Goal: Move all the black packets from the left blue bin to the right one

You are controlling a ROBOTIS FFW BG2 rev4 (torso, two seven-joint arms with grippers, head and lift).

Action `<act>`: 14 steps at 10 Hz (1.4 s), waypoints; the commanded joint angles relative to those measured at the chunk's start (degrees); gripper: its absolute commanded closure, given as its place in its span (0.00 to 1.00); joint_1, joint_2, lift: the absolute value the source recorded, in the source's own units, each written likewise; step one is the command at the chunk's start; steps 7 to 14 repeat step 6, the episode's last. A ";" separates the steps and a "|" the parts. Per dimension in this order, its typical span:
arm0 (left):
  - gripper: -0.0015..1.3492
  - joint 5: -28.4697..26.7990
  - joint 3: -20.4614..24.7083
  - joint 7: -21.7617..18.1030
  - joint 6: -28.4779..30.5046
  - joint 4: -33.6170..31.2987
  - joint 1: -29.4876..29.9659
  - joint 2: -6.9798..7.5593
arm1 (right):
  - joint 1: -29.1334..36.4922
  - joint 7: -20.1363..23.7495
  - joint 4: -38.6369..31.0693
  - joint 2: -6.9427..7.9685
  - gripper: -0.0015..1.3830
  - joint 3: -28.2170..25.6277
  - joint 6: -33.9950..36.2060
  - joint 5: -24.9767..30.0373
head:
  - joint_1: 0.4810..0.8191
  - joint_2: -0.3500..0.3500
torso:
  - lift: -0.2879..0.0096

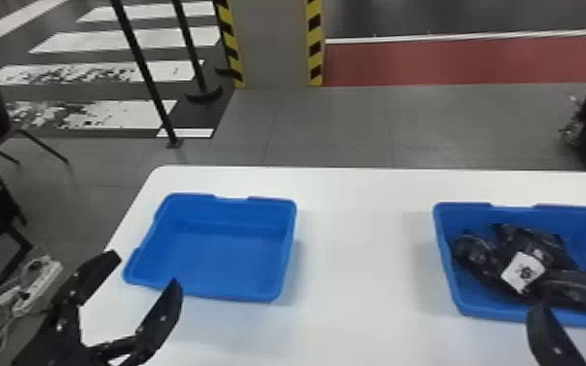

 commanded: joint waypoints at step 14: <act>0.14 0.67 -0.75 0.01 1.39 0.45 -0.14 -0.15 | -0.17 0.00 0.12 0.05 0.22 0.19 0.00 -0.33 | 0.63 0.71 | 0.60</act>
